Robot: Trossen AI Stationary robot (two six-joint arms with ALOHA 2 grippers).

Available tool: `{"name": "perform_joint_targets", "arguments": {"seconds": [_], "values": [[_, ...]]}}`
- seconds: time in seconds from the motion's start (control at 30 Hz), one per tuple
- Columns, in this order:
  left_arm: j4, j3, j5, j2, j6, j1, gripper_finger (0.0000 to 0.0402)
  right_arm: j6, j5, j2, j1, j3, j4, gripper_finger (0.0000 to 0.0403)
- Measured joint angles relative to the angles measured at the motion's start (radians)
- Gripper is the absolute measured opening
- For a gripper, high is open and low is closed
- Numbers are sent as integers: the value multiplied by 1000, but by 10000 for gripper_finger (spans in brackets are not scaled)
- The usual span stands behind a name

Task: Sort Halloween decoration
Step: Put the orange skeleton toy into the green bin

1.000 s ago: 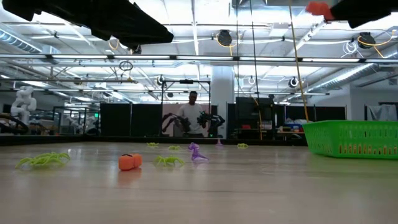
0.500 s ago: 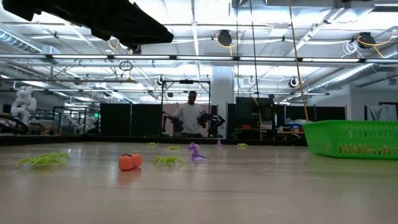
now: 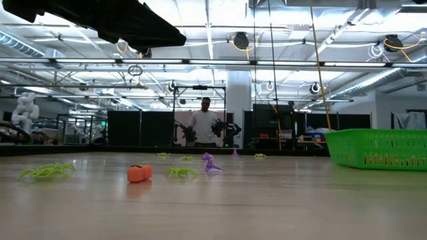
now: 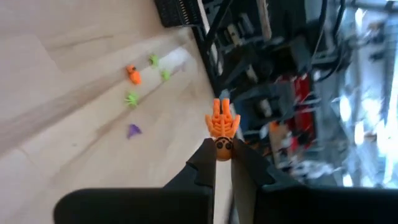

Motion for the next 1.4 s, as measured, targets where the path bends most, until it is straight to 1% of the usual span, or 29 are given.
{"name": "perform_joint_targets", "arguments": {"seconds": [0.17, 0.3, 0.9, 1.23, 1.4], "values": [[0, 0, 0, 0, 0, 0, 127, -156, 0, 0, 0, 0, 62, 11], [0, 0, 0, 0, 0, 0, 127, -220, 0, 0, 0, 0, 81, 11], [0, 0, 0, 0, 0, 0, 127, -216, -1, 0, 0, 0, 81, 11], [0, 0, 0, 0, 0, 0, 127, -66, -1, 0, 0, 0, 80, 11], [0, 0, 0, 0, 0, 0, 127, 80, -2, 0, 0, 0, 80, 11]]}}
